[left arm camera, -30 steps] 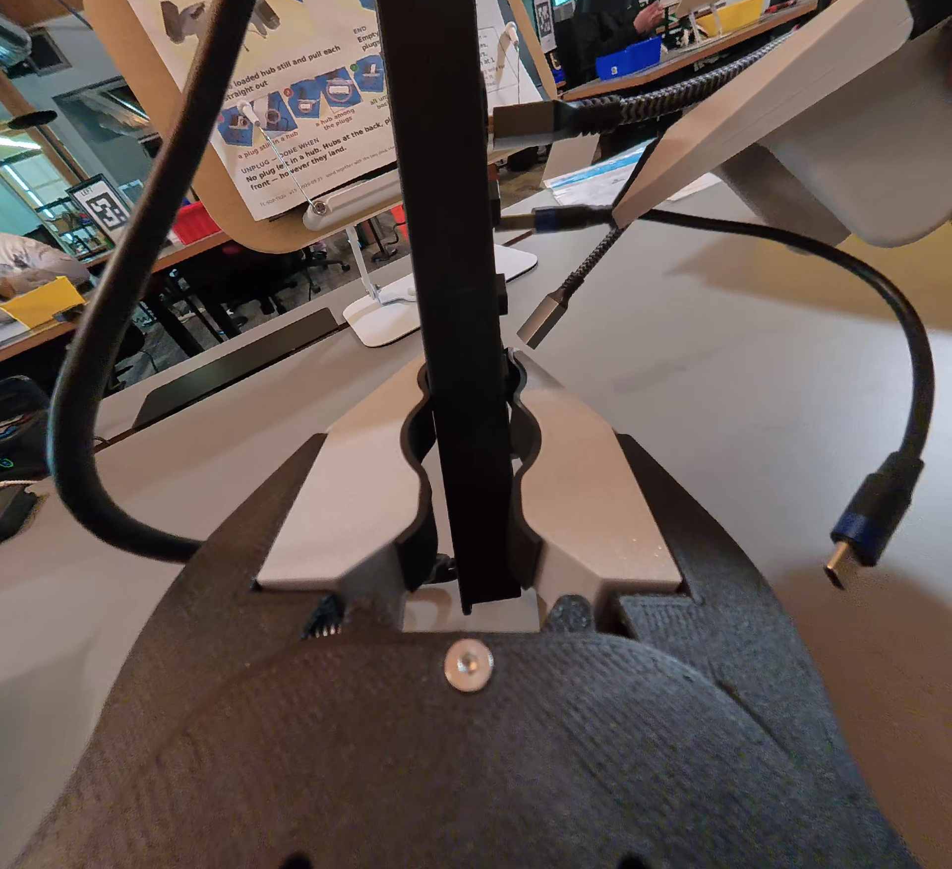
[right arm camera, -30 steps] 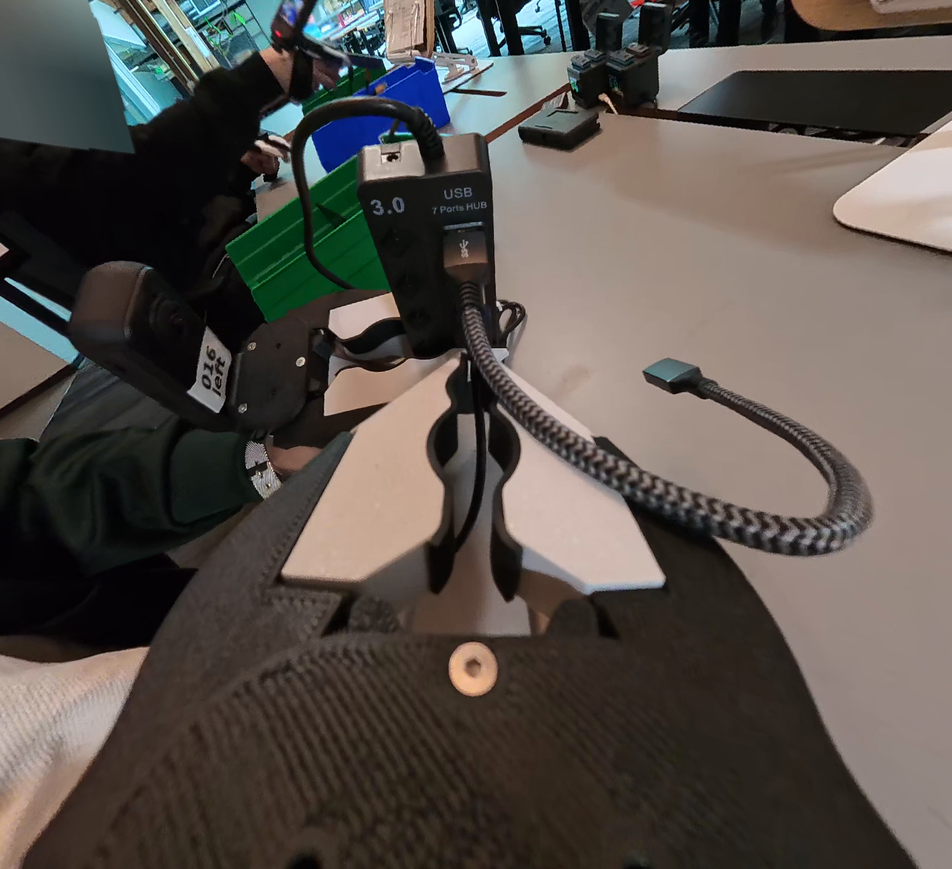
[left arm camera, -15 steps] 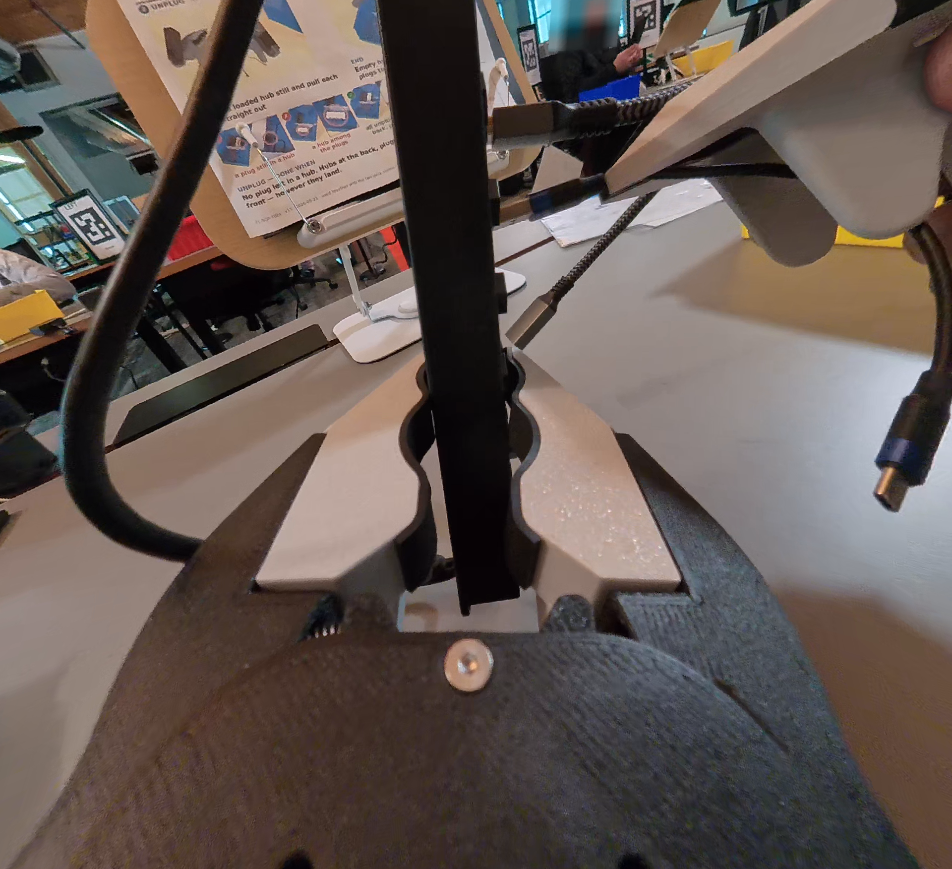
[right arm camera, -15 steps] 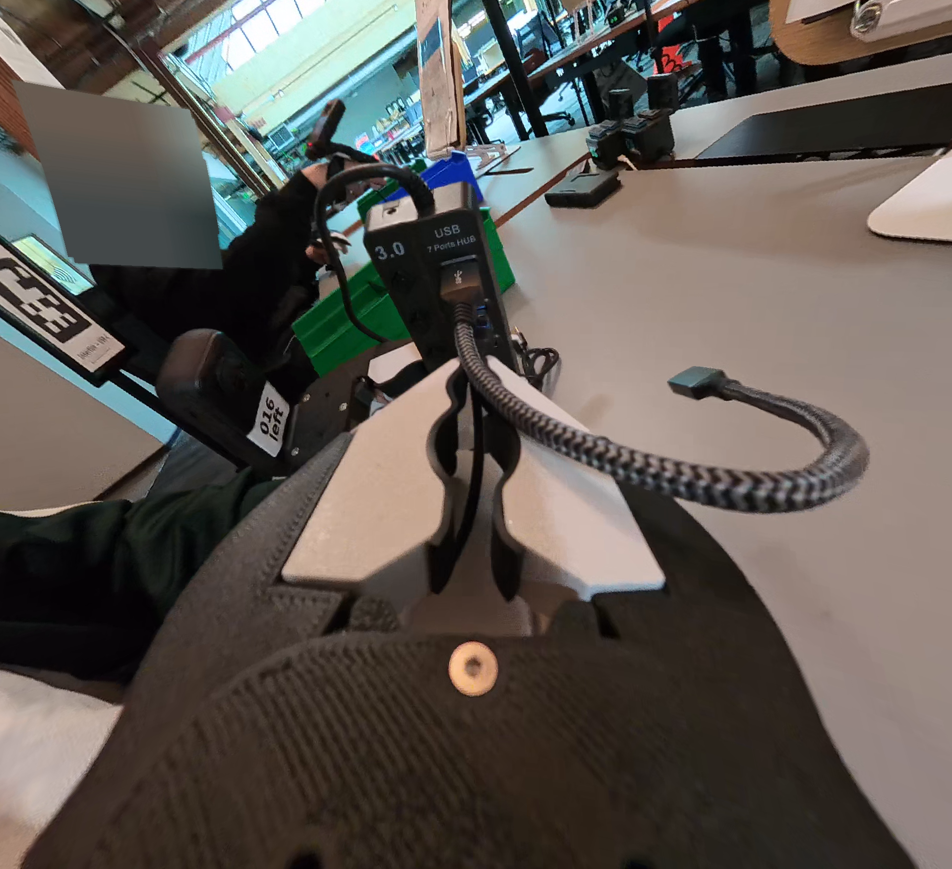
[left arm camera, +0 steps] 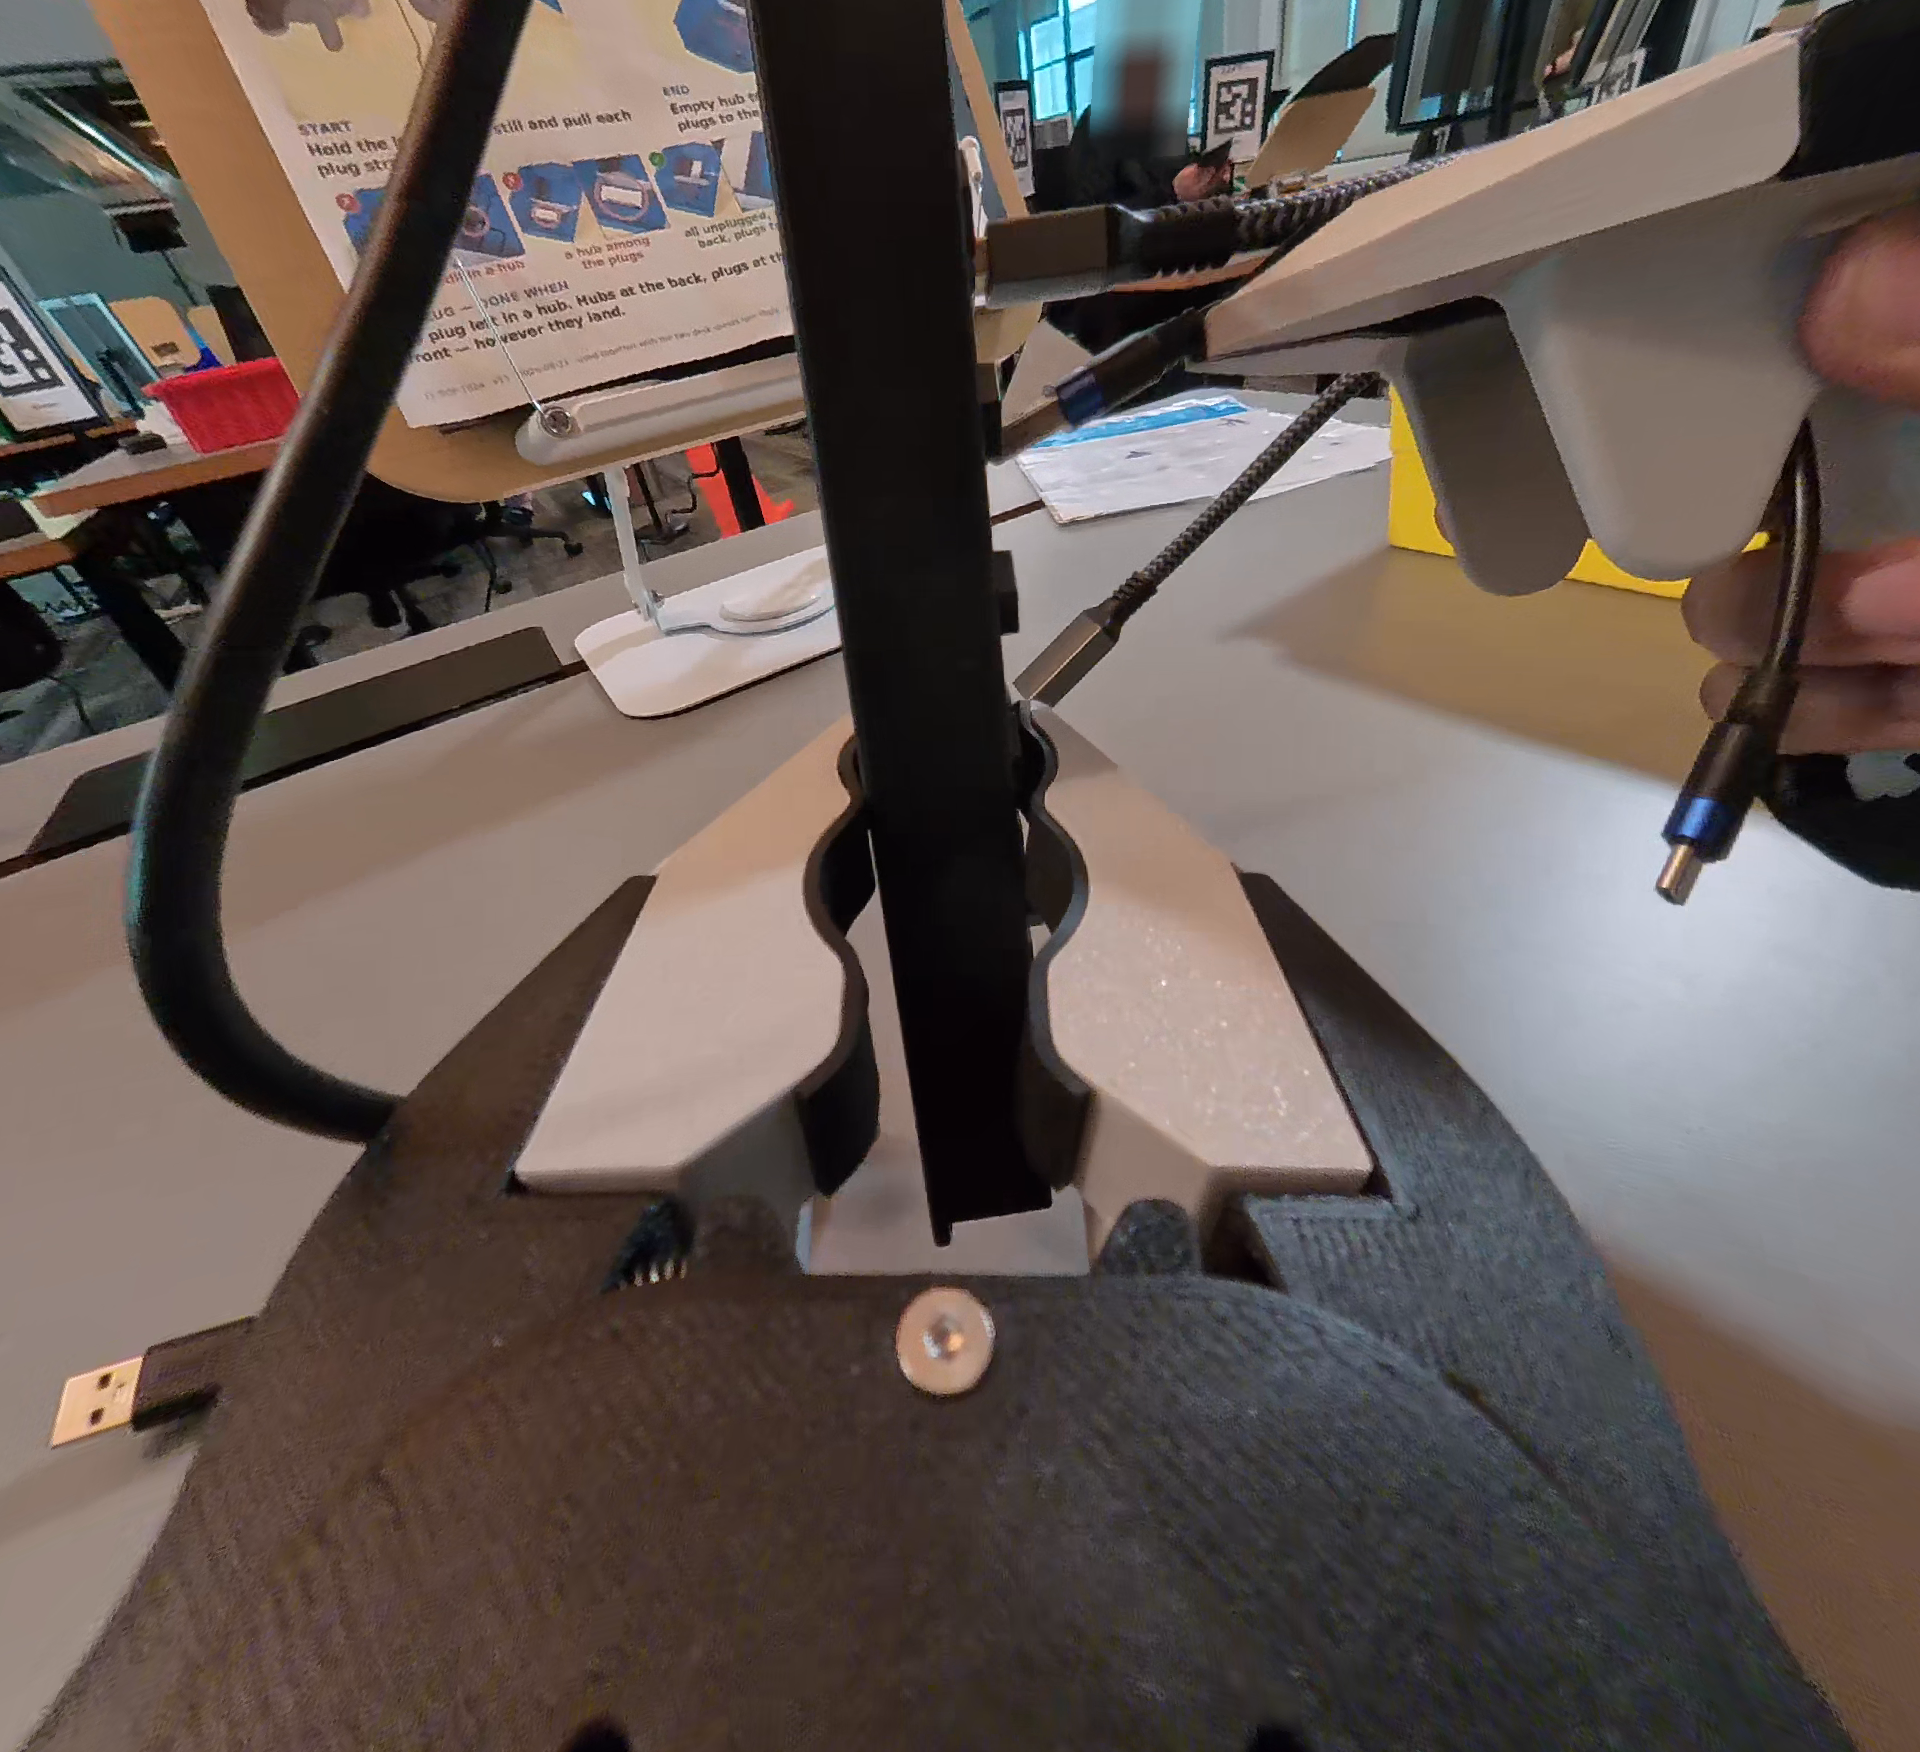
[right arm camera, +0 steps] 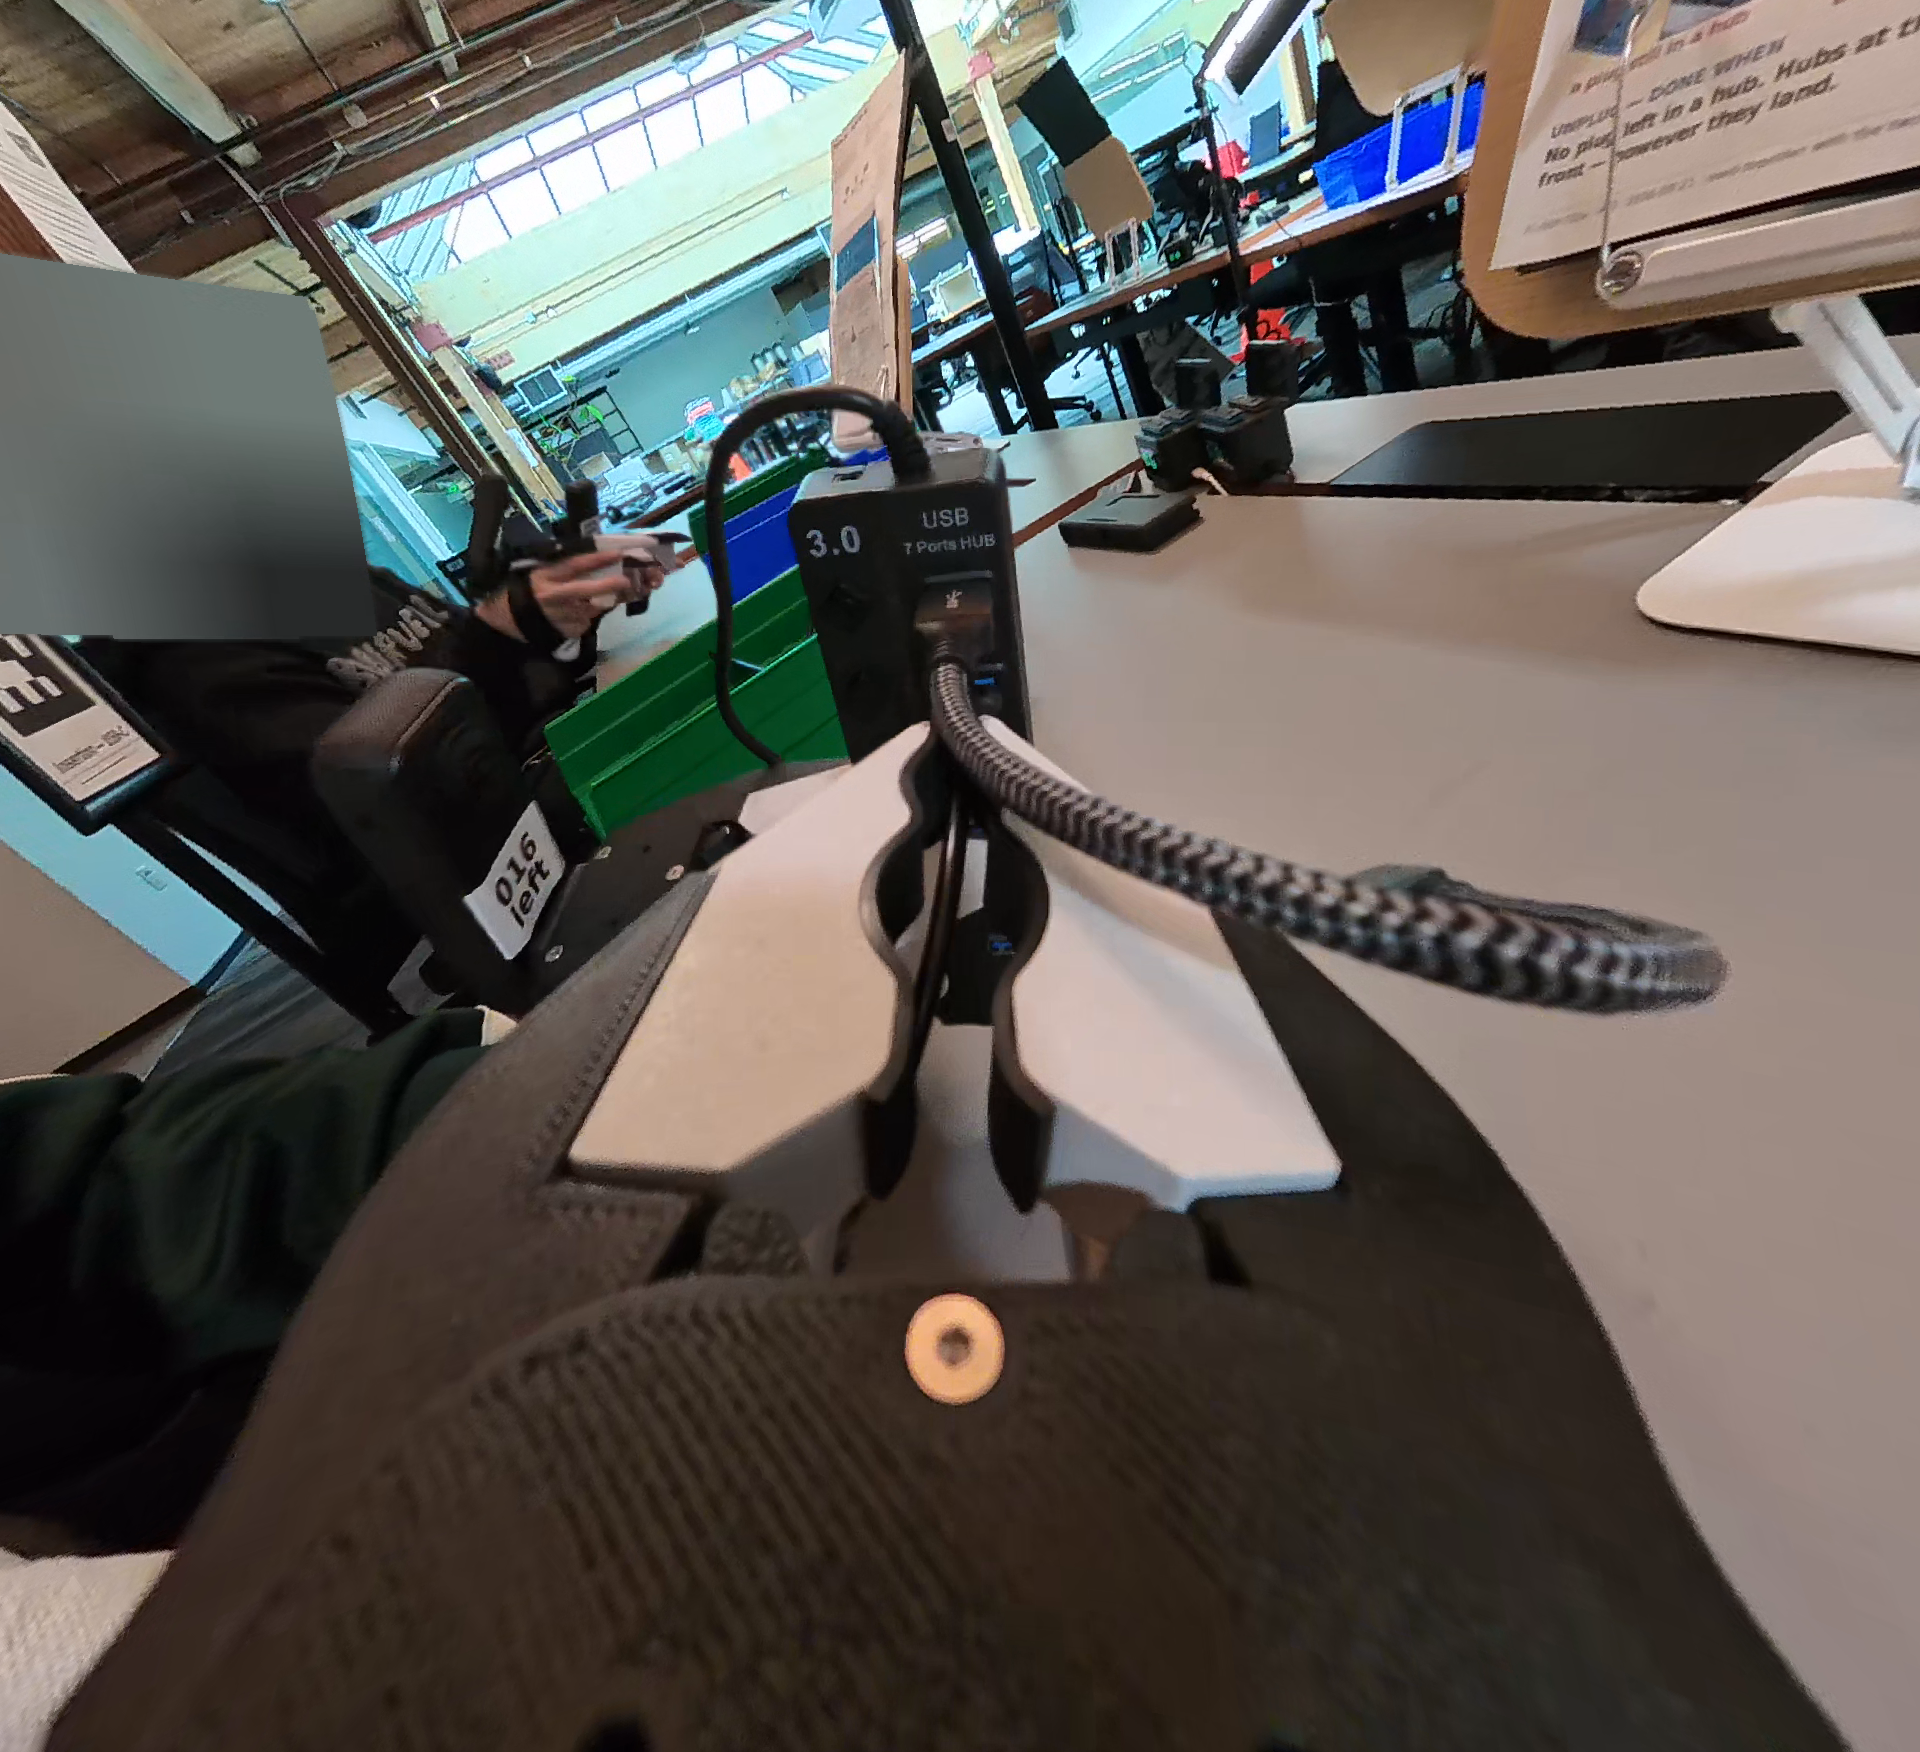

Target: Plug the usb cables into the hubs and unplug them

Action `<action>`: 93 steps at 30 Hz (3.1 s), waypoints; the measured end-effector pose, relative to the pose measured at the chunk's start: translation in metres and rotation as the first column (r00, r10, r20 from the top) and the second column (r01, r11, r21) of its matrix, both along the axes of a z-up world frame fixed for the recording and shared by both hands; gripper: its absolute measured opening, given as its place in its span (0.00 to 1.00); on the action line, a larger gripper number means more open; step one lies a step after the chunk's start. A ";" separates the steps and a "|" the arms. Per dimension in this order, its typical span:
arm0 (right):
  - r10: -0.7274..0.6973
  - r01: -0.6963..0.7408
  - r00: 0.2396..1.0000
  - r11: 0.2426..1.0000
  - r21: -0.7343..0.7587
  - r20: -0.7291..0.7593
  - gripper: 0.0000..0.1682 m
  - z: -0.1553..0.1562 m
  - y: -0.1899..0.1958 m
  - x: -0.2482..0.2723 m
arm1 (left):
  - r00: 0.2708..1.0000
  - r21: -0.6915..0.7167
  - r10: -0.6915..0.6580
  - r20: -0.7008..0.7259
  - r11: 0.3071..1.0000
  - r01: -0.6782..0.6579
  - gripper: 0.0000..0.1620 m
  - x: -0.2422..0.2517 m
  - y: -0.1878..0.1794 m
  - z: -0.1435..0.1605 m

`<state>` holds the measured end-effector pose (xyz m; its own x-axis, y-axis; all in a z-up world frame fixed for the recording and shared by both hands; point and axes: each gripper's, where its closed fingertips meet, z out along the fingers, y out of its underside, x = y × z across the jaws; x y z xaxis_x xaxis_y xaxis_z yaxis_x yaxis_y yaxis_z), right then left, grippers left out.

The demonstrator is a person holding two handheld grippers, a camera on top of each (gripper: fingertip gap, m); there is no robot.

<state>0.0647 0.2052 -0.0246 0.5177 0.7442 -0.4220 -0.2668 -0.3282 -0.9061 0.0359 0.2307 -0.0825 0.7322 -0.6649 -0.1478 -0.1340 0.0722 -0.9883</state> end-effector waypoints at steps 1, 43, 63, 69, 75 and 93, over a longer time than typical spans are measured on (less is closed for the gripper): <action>-0.003 0.003 1.000 1.000 0.003 -0.007 0.01 0.001 0.000 0.000 | 1.000 -0.008 -0.005 0.010 1.000 0.005 0.14 0.001 -0.001 0.000; -0.008 -0.018 0.981 0.991 -0.133 -0.194 0.01 -0.015 -0.003 -0.008 | 0.992 0.095 0.050 -0.119 0.995 -0.039 0.14 -0.006 0.002 0.002; -0.033 0.016 0.987 0.994 -0.110 -0.155 0.01 -0.018 -0.002 -0.002 | 0.990 0.005 -0.008 -0.140 1.000 0.009 0.14 0.002 -0.003 -0.006; -0.041 0.029 0.991 0.995 -0.094 -0.124 0.02 -0.017 -0.003 -0.001 | 0.991 -0.030 -0.025 -0.132 0.999 0.021 0.15 0.004 -0.005 -0.008; -0.059 0.052 0.995 0.995 -0.087 -0.081 0.01 -0.020 -0.002 0.000 | 0.989 -0.051 -0.034 -0.146 0.998 0.027 0.14 0.005 -0.006 -0.011; -0.066 0.055 0.995 0.989 -0.134 -0.080 0.02 -0.026 0.001 0.001 | 0.990 -0.144 -0.061 -0.129 0.989 0.043 0.14 0.005 -0.005 -0.018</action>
